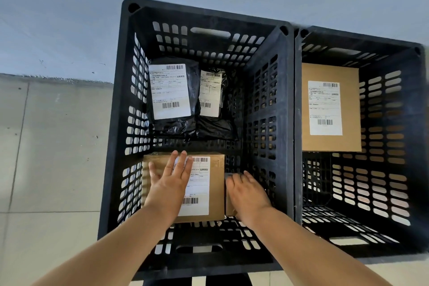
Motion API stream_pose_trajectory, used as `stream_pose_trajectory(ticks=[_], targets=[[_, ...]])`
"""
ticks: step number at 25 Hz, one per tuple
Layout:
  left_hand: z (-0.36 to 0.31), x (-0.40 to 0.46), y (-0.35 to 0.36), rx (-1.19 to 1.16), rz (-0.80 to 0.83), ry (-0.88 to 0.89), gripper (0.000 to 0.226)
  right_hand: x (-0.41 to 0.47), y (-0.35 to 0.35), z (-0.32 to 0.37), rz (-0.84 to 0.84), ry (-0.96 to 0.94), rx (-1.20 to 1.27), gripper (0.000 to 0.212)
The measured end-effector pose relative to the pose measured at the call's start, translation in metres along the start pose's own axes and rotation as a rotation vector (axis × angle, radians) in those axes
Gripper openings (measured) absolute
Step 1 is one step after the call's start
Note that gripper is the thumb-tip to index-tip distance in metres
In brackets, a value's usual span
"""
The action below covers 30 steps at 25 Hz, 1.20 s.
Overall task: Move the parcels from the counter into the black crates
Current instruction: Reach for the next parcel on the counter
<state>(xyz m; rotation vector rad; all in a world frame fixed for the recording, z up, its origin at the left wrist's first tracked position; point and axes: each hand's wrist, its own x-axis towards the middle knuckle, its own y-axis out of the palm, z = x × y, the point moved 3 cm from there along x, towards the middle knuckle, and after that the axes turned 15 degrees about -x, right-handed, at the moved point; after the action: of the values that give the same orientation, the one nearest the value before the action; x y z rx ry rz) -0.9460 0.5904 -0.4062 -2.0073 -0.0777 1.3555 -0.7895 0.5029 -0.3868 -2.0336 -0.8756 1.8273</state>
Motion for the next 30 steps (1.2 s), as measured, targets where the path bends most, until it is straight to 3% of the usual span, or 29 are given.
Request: stream_pose_trajectory(ticks=[5, 11, 16, 18, 24, 27, 30], targets=[[0.004, 0.002, 0.002, 0.003, 0.029, 0.020, 0.109, 0.000, 0.000, -0.001, 0.002, -0.016, -0.033, 0.061], [0.003, 0.001, -0.001, -0.030, 0.035, 0.021, 0.109, -0.009, -0.015, -0.015, -0.056, -0.042, 0.007, 0.085], [-0.003, -0.014, -0.028, 0.004, 0.076, 0.045, 0.104, -0.032, -0.068, -0.056, -0.324, -0.029, 0.010, 0.056], [-0.008, -0.025, -0.046, 0.017, 0.024, 0.051, 0.102, -0.046, -0.086, -0.075, -0.384, 0.038, 0.066, 0.053], [-0.042, -0.076, -0.118, -0.050, -0.047, 0.199, 0.061, -0.114, -0.123, -0.109, -0.347, 0.200, 0.250, 0.034], [-0.073, -0.105, -0.166, 0.005, -0.127, 0.267, 0.042, -0.154, -0.136, -0.115, -0.337, 0.239, 0.330, 0.036], [-0.108, -0.139, -0.207, -0.030, -0.185, 0.319, 0.038, -0.202, -0.150, -0.124, -0.356, 0.287, 0.457, 0.041]])
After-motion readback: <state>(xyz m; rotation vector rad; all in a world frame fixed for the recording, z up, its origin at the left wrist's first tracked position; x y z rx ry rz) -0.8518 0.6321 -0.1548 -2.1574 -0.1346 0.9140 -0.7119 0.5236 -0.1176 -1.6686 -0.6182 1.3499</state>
